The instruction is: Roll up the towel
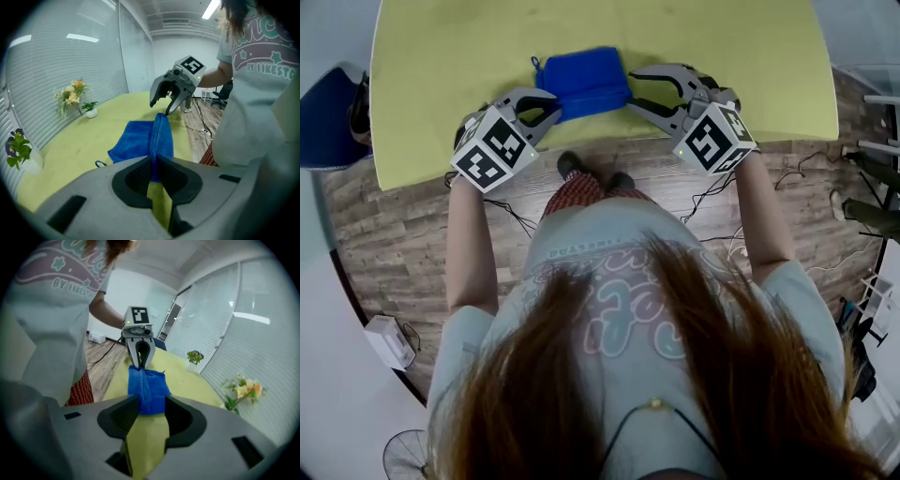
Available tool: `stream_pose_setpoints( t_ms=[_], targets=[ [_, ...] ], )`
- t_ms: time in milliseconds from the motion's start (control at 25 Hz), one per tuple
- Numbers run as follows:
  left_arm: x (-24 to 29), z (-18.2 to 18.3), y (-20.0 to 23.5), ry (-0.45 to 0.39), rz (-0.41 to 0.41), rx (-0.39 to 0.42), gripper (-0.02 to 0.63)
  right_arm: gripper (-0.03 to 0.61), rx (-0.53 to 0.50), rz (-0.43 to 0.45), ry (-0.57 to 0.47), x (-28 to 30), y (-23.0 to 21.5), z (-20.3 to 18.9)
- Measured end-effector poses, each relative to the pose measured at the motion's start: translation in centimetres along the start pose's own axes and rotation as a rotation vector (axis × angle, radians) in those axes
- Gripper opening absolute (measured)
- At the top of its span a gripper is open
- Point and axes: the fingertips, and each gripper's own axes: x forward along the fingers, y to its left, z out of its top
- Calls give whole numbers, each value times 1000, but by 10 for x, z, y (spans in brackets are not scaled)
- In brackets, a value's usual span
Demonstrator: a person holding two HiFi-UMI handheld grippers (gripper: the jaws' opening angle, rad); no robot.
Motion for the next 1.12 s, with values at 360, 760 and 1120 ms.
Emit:
stream_pose_setpoints(
  t_ms=[360,760,1120],
  targets=[
    [4,5,0,39,-45,-16,34,129,-298,59,-66,3,48,28],
    [4,2,4,78,-57,-6,34,97,-146,139,-17,21,35,3],
    [-26,12,20,-133,77,-155,37,150,-18,186,-1,29,38,-4]
  ],
)
